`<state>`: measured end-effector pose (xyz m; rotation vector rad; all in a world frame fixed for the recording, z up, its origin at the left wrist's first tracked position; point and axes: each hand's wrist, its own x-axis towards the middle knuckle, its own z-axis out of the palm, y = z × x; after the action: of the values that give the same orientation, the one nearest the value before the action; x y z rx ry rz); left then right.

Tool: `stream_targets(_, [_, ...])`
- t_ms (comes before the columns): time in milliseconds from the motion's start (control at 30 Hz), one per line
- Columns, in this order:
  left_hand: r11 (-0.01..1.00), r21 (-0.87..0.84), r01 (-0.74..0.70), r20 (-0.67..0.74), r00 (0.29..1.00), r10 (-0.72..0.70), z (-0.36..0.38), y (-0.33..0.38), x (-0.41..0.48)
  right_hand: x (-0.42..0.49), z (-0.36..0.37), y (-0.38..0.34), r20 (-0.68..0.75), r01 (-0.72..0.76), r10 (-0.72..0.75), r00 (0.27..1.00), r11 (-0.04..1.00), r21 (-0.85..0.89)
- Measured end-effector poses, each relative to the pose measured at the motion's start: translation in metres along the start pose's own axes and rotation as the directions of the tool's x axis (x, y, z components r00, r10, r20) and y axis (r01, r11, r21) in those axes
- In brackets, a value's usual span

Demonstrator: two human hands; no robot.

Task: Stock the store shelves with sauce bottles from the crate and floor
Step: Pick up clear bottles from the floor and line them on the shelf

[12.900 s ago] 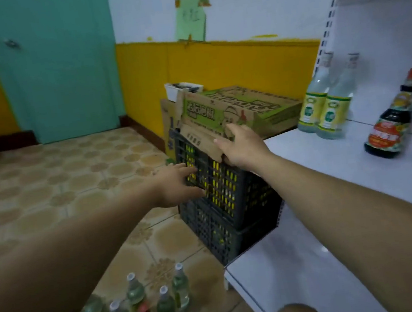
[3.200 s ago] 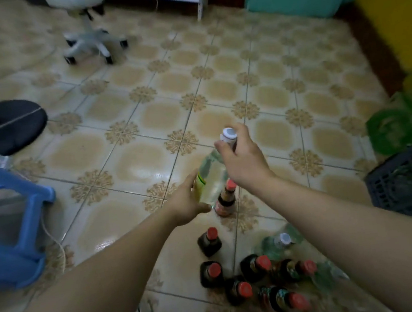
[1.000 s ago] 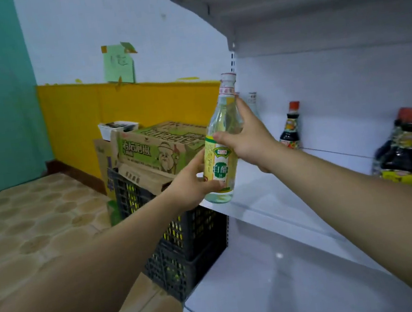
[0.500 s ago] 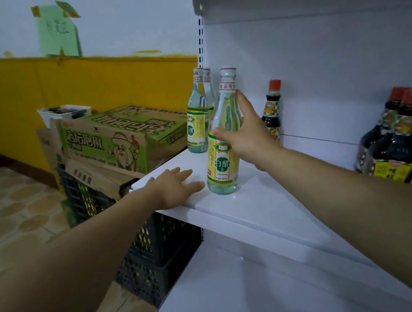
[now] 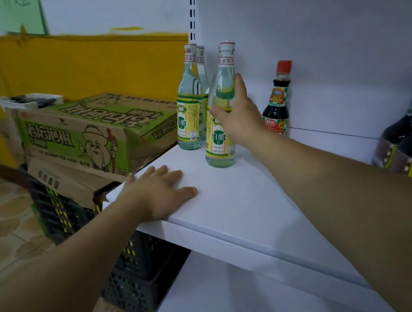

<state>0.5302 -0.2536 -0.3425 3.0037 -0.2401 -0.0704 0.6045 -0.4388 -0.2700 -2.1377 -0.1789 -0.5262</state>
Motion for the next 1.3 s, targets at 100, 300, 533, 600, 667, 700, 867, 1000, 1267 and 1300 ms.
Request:
stream_targets(100, [1.0,-0.027,0.0,-0.01,1.0,-0.001,0.0,-0.001,0.001,0.013,0.005,0.003,-0.021,-0.016,0.016,1.0,1.0,-0.013])
stream_targets(300, [0.999,-0.032,-0.006,-0.014,1.0,0.006,0.001,-0.001,0.0,0.025,0.012,0.009,-0.058,-0.019,0.017,0.998,0.999,-0.039])
stream_targets(533, [0.999,-0.035,-0.014,-0.036,0.999,0.012,0.001,0.0,-0.001,0.034,0.023,0.012,-0.108,-0.021,0.015,0.994,0.998,-0.054])
stream_targets(600, [0.999,-0.038,-0.013,-0.039,0.999,0.011,0.001,0.0,-0.002,0.035,0.026,0.013,-0.117,-0.017,0.01,0.993,0.999,-0.052])
stream_targets(667, [0.999,-0.048,-0.012,-0.037,0.999,0.011,0.001,0.0,-0.002,0.038,0.028,0.014,-0.119,-0.014,0.008,0.993,0.999,-0.051])
stream_targets(700, [0.999,-0.053,-0.012,-0.036,0.999,0.01,0.001,0.0,-0.002,0.038,0.029,0.014,-0.121,-0.014,0.008,0.993,0.999,-0.05])
stream_targets(867, [0.998,-0.068,-0.014,-0.049,0.999,0.011,0.001,0.0,-0.003,0.042,0.034,0.016,-0.14,-0.015,0.006,0.99,0.998,-0.069])
stream_targets(1000, [0.998,-0.068,-0.017,-0.054,0.998,0.014,0.001,-0.001,-0.003,0.038,0.039,0.018,-0.153,-0.023,0.016,0.988,0.999,-0.048])
stream_targets(1267, [0.997,-0.075,-0.022,-0.07,0.997,0.017,0.003,-0.001,-0.002,0.037,0.057,0.024,-0.214,-0.093,0.081,0.974,0.994,-0.05])
stream_targets(1300, [0.997,-0.073,-0.024,-0.072,0.997,0.018,0.003,-0.001,-0.002,0.037,0.058,0.026,-0.229,-0.097,0.082,0.97,0.994,-0.056])
